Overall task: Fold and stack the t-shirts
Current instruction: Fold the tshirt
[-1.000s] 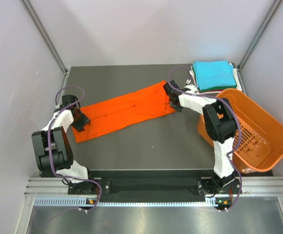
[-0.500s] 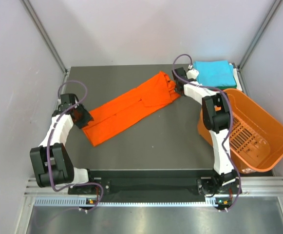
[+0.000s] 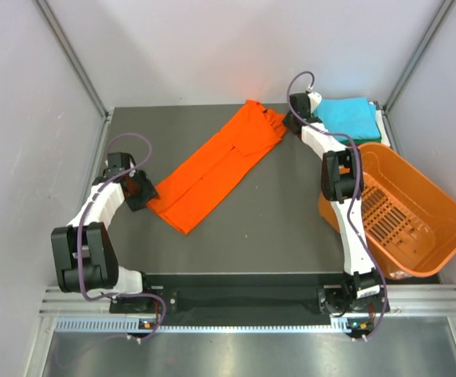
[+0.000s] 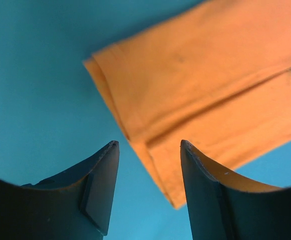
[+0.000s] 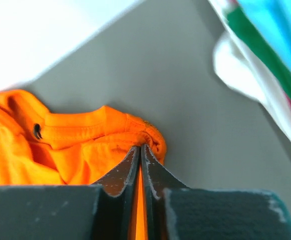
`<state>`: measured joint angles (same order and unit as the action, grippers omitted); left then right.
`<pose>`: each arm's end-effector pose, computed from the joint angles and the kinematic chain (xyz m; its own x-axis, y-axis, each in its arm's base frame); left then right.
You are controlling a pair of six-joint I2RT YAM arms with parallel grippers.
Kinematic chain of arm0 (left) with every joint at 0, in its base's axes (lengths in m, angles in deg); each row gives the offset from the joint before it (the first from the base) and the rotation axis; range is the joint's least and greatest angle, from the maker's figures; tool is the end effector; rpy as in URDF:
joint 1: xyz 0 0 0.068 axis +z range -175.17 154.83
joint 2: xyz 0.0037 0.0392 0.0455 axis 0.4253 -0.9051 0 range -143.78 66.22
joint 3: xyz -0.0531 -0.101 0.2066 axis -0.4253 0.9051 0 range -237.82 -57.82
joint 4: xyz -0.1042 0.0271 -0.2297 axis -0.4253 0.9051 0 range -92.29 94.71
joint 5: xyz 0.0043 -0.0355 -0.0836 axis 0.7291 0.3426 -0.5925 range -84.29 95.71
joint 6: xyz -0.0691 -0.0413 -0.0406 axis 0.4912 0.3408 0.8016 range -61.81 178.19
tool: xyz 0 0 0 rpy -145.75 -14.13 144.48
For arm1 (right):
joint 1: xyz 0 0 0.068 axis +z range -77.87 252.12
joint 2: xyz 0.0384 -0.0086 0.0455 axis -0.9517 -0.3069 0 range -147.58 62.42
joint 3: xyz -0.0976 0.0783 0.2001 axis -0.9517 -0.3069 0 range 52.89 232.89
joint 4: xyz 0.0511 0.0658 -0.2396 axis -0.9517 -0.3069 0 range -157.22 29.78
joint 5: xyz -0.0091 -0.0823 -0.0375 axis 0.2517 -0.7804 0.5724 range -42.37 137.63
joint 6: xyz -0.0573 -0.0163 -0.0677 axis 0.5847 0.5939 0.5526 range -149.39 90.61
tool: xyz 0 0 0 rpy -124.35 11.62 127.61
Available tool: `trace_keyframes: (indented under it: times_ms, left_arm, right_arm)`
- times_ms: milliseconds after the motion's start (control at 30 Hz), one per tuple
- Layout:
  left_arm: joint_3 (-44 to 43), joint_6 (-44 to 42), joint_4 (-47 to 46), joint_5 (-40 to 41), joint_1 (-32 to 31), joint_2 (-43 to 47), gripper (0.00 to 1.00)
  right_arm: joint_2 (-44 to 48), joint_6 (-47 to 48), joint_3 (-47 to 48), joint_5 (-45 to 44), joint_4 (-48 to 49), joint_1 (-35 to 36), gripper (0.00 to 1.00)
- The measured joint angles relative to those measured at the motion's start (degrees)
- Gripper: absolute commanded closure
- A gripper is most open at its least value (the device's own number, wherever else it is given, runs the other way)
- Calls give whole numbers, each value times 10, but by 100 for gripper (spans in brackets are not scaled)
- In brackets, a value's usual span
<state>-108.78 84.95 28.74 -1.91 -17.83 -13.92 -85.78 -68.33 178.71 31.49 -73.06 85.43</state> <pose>0.2927 0.0269 0.1394 -0.7410 -0.5454 -0.3918 -0.4422 0.8354 -0.3265 0.5669 0.1110 0.1105 -0.4365 0.5171 -0.7362 0.3525 0.8512 0.3889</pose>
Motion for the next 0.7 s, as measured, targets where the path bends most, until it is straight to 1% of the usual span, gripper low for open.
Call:
trace_keyframes:
  times_ms: [33, 67, 100, 167, 200, 300, 333, 400, 433, 533, 600, 700]
  left_arm:
    - [-2, -3, -4, 5, 0, -8, 43]
    - [-7, -7, -6, 11, 0, -18, 43]
    - [-12, -12, -9, 16, 0, -29, 43]
    - [-26, -19, -15, 28, 0, -54, 43]
    - [-32, -24, -20, 34, 2, -68, 43]
    - [-43, -32, -35, 43, 8, -96, 43]
    - [-46, -33, -38, 42, 12, -104, 45]
    - [-61, -33, -38, 40, 16, -123, 47]
    - [-70, -33, -38, 40, 18, -132, 48]
    - [-83, -28, -40, 41, 20, -136, 46]
    - [-86, -23, -41, 46, 20, -125, 46]
    - [-101, -16, -40, 56, 19, -107, 46]
  right_arm:
    - [-10, 3, 12, 14, 8, -3, 90]
    - [-19, 5, 24, 27, 15, -5, 87]
    - [-27, 7, 34, 37, 22, -7, 82]
    - [-34, 14, 41, 62, 37, -8, 75]
    - [-34, 17, 41, 69, 39, -8, 66]
    - [-25, 30, 27, 84, 50, -5, 50]
    - [-15, 33, 15, 85, 50, -4, 48]
    - [12, 35, -18, 85, 41, 0, 46]
    - [31, 32, -35, 81, 28, 2, 43]
    - [100, 15, -89, 49, -22, 14, 41]
    - [166, -7, -141, 19, -63, 30, 40]
    - [273, -54, -234, -15, -94, 70, 39]
